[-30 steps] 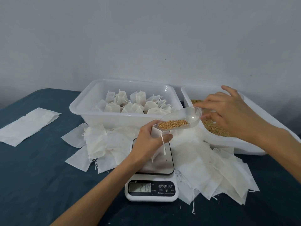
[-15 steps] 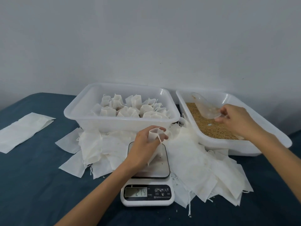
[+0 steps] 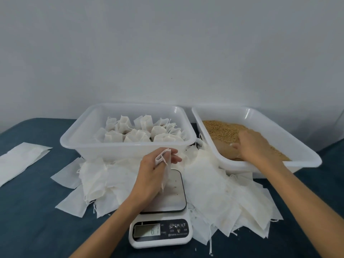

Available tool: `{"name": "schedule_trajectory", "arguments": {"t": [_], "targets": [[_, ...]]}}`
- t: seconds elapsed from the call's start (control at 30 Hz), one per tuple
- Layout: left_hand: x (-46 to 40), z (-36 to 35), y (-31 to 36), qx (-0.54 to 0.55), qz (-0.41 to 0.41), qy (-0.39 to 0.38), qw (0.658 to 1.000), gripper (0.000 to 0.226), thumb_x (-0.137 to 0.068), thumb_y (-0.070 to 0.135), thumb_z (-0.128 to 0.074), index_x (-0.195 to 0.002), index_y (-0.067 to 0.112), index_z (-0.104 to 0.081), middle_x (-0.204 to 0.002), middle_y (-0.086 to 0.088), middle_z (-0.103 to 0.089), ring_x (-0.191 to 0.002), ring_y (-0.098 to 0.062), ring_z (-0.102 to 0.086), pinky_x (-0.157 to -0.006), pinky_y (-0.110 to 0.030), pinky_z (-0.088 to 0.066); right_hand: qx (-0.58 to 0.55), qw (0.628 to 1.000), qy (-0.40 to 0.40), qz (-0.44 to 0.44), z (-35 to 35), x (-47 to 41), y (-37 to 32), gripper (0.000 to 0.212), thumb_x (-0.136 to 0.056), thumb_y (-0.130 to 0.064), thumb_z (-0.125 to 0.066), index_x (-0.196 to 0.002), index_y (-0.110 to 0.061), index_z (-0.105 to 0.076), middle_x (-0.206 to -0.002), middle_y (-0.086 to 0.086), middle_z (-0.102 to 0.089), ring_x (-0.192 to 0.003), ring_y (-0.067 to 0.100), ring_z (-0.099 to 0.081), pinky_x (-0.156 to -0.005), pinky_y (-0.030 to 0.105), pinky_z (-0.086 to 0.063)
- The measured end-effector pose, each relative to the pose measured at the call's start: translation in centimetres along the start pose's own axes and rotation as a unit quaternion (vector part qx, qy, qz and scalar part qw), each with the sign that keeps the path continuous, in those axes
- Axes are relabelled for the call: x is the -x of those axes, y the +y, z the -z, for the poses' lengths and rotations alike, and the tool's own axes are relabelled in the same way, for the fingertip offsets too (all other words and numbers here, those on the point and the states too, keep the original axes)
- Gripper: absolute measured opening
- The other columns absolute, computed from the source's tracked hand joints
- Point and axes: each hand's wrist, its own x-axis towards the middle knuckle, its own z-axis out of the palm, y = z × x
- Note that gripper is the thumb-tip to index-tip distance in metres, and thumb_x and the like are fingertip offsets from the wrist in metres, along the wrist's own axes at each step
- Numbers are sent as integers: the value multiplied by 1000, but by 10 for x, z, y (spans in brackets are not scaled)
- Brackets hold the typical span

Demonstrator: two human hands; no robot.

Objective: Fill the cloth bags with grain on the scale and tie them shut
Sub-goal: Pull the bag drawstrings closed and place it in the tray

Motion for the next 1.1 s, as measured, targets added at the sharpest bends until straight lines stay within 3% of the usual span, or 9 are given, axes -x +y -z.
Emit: {"name": "schedule_trajectory", "arguments": {"t": [0.07,0.13,0.33,0.47,0.57,0.67,0.8,0.97,1.1], "targets": [[-2,2,6,10,-16,-1,1000,24,-110,14,-51,-111,17,-75,-102,1,-79,-105,-15,-73,-89,-27,-57,-123,984,121,39,9,22,-25,18,-97,-28,-66,-103,-11,-65,-96,3,-66,-89,23,-61,-71,37,-50],[-10,7,16,-7,-45,1,999,24,-108,13,-54,-112,19,-77,-109,4,-77,-110,-8,-70,-87,-17,-52,-251,949,162,100,15,49,-58,11,-100,-26,-60,-104,-18,-65,-95,-4,-65,-89,17,-60,-74,35,-50],[-82,53,38,-169,-65,103,978,22,-107,19,-59,-114,16,-79,-98,0,-67,-83,-6,-64,-68,-15,-46,-436,874,97,193,-6,99,-111,8,-102,-27,-57,-100,-24,-65,-89,-16,-62,-81,5,-57,-72,20,-45],[-138,122,37,-252,-7,187,949,21,-104,17,-60,-101,8,-79,-82,-14,-73,-63,-24,-70,-60,-28,-54,-469,859,47,202,-19,102,-112,9,-102,-31,-56,-103,-30,-64,-88,-22,-62,-86,3,-59,-73,15,-46],[-166,169,16,-313,29,228,921,21,-101,13,-62,-86,5,-73,-76,-14,-63,-70,-25,-57,-70,-32,-44,-477,852,38,213,-24,103,-111,8,-102,-31,-56,-103,-31,-64,-86,-22,-62,-86,2,-59,-72,14,-45],[-179,193,-7,-434,40,223,872,30,-98,0,-60,-68,2,-63,-67,-16,-51,-67,-26,-45,-64,-32,-36,-485,846,27,217,-26,103,-113,9,-102,-31,-56,-106,-30,-65,-86,-20,-63,-84,4,-60,-71,15,-46],[-186,196,-32,-519,87,162,835,29,-96,-11,-50,-98,-6,-78,-108,-24,-75,-98,-43,-69,-88,-41,-54,-480,847,18,227,-31,103,-113,12,-102,-32,-55,-109,-31,-65,-87,-20,-62,-84,7,-60,-72,18,-47],[-187,201,-42,-568,131,105,806,26,-93,-6,-53,-103,0,-76,-109,-21,-74,-91,-35,-65,-76,-35,-49,-469,850,21,238,-34,102,-114,12,-102,-32,-56,-110,-30,-65,-86,-23,-61,-85,5,-60,-73,16,-46],[-176,205,-40,-568,166,90,801,28,-95,-3,-56,-119,-1,-70,-120,-22,-69,-98,-35,-62,-79,-35,-46,-484,844,16,232,-31,103,-114,12,-102,-31,-56,-109,-29,-66,-86,-22,-62,-86,4,-61,-73,15,-46]]}}
